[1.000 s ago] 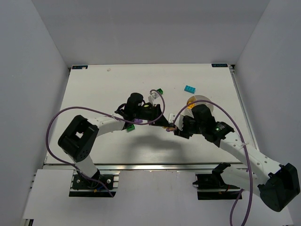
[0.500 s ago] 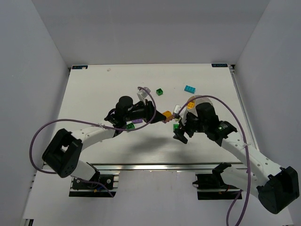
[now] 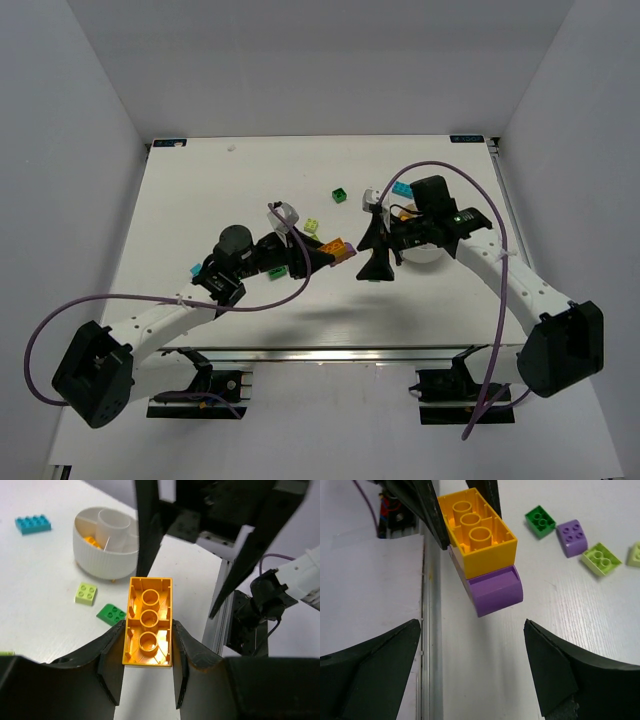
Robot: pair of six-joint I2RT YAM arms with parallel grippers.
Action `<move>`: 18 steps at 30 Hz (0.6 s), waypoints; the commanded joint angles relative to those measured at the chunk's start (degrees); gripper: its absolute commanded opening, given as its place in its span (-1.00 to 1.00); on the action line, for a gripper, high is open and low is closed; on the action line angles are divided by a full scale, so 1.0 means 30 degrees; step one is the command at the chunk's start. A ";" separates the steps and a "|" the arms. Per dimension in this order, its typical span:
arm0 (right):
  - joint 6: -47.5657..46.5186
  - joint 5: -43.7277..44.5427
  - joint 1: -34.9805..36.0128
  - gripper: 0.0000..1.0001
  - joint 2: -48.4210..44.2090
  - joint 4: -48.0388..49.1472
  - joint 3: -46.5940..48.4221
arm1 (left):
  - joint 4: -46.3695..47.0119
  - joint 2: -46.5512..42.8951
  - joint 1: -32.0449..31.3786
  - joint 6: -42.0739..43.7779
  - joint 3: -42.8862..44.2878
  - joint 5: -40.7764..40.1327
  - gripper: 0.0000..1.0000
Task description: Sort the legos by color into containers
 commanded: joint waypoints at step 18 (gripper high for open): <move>-0.2292 -0.2392 0.0861 0.70 0.1929 -0.0300 0.1637 | 0.1752 0.0213 0.0077 0.1254 0.0319 0.3869 -1.00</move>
